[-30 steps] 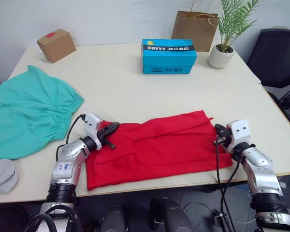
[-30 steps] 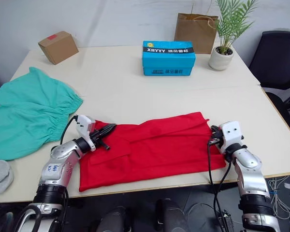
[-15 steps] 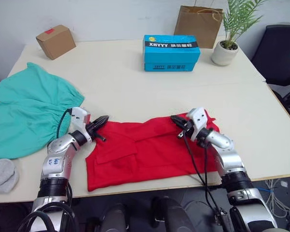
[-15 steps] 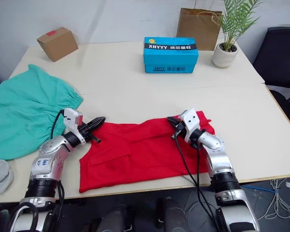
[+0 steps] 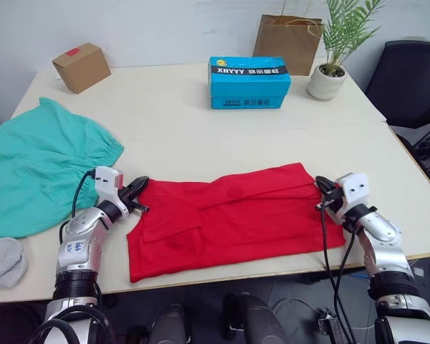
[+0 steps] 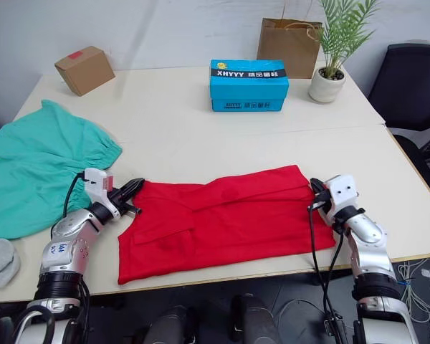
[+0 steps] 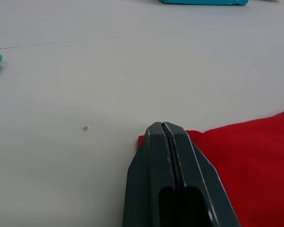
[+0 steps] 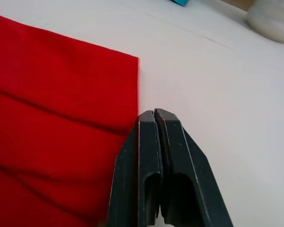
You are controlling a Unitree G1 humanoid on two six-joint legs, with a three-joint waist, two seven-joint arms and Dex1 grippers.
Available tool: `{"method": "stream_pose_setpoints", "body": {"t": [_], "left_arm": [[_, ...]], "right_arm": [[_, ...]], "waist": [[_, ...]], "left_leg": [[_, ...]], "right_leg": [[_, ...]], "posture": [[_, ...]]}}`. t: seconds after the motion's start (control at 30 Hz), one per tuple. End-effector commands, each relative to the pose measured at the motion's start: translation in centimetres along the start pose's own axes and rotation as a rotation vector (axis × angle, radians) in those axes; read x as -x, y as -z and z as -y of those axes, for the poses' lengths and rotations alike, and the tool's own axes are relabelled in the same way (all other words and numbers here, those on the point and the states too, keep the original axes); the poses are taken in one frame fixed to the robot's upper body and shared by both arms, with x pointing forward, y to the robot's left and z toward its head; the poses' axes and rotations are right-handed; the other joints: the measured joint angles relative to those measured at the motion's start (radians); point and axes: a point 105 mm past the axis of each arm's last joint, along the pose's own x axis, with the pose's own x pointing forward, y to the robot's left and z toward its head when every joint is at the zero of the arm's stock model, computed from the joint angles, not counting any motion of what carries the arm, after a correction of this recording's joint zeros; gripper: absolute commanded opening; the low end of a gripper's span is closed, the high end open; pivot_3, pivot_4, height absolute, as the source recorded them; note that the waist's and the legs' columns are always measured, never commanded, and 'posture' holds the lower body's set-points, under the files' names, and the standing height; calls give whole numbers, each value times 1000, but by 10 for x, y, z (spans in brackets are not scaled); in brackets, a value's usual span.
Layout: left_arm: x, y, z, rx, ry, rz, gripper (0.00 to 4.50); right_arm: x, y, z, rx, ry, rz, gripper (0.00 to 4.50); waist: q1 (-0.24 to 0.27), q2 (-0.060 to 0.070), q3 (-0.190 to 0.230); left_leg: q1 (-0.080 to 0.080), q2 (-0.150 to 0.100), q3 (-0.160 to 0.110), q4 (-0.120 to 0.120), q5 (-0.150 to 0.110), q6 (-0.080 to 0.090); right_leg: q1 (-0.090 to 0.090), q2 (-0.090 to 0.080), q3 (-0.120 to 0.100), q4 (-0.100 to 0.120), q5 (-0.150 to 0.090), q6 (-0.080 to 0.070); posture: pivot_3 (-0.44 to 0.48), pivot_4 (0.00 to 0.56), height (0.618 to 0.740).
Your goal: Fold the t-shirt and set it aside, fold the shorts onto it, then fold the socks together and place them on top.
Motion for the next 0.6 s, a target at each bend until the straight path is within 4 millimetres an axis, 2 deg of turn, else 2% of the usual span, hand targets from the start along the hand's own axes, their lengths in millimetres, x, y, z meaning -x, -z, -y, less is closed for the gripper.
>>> {"method": "stream_pose_setpoints", "body": {"t": [0.03, 0.17, 0.2, 0.27, 0.33, 0.43, 0.47, 0.6], "left_arm": [[6, -10, 4, -3, 41, 75, 0], [28, -61, 21, -23, 171, 310, 0], [38, -66, 30, -57, 245, 304, 0], [55, -63, 46, -114, 370, 230, 361], [70, -60, 56, -144, 455, 164, 867], [89, -58, 68, -162, 533, 102, 1827], [94, -58, 72, -165, 564, 98, 2038], [116, -53, 94, -197, 705, 80, 3376]], "right_arm": [[13, 0, 2, -88, -52, 5, 37], [16, -41, 5, -174, -248, 126, 37], [17, -49, 8, -177, -314, 114, 37], [21, -57, 10, -181, -441, 55, 383], [22, -64, 12, -145, -526, -5, 896], [16, -67, 15, -76, -630, -113, 1962], [13, -69, 16, -64, -652, -144, 2235], [-8, -64, 17, -26, -718, -324, 3693]], "waist": [[0, 0, 0], [-4, 0, 1], [-7, 1, 2], [-8, 3, 3], [-7, 5, 2], [-6, 5, 2], [-6, 4, 3], [-4, 5, 3]], "left_leg": [[0, 0, 0, 0, 0, 1], [-3, 1, 1, -1, 5, -2], [-6, 1, 1, 0, 5, -2], [-9, 1, 2, 1, 5, -2], [-8, 1, 3, 0, 5, -2], [-8, 2, 2, -1, 4, 0], [-8, 2, 2, 0, 3, 1], [-12, 2, 3, 0, 3, -1]], "right_leg": [[0, 0, 0, 0, 0, 0], [-4, 1, 0, 0, 0, 0], [-6, 1, 0, 0, 0, 0], [-9, 1, 0, 1, 0, 0], [-10, 1, 0, 1, 0, 0], [-11, 2, 0, 0, 0, -2], [-11, 3, 0, 0, 0, -3], [-15, 3, 1, -2, 2, -6]], "posture": [[0, 150, 740], [0, 150, 740], [0, 150, 740], [0, 150, 740], [0, 150, 740], [0, 150, 740], [0, 150, 740], [0, 150, 740]]}}
